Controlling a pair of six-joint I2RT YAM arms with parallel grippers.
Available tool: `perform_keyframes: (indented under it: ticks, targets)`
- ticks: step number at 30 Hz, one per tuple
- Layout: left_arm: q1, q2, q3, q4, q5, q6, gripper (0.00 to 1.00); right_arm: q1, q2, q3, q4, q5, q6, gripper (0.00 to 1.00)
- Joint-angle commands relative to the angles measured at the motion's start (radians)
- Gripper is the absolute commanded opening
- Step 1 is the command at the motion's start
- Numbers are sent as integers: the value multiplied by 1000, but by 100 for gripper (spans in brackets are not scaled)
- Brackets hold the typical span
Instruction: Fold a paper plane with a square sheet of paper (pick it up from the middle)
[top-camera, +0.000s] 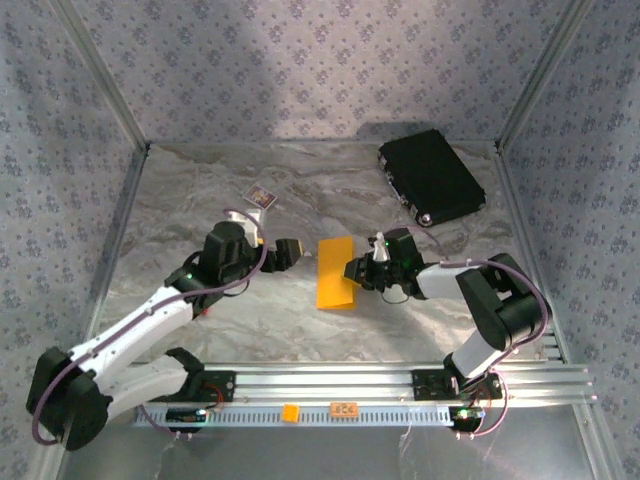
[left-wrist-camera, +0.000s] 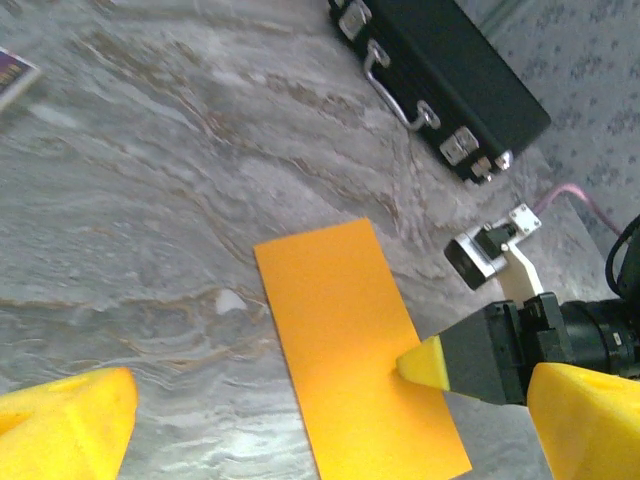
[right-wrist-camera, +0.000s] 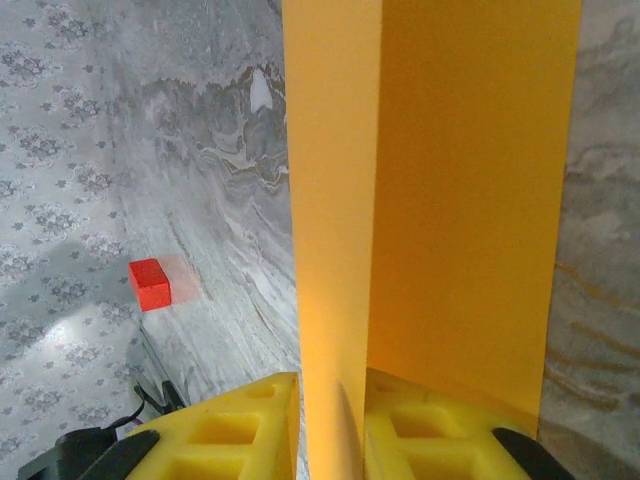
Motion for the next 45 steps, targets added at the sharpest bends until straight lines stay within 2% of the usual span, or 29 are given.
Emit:
perform_keyframes:
  ticks: [1,8,12,16,19,21,26,30,36,45]
  targets:
    - [18,-60,-43,28,-45,2,100,-12,20,21,-38,-28,-40,20]
    - [29,-32,-96,88,94,-79,100,-22,32,22,-36,-36,-38,14]
    - [-20,20,-97,100,107,-73,90,-24,38,27,-39,-37,-35,12]
    - [-169,94,-44,52,-13,6,88,-25,37,31,-45,-37,-29,11]
    - [-278,199,21,-4,-80,73,87,-25,27,30,-45,-29,-22,18]
    - [-340,283,77,-39,-99,115,87,-26,21,27,-44,-27,-23,18]
    - [-466,465,212,-108,-177,199,85,-27,21,30,-49,-27,-22,12]
    - [-556,584,306,-162,-280,271,87,-26,28,30,-43,-27,-11,11]
    - [-625,689,384,-209,-390,357,90,-27,30,37,-48,-22,1,11]
    - [-662,758,417,-248,-547,389,89,-29,27,33,-47,-23,6,11]
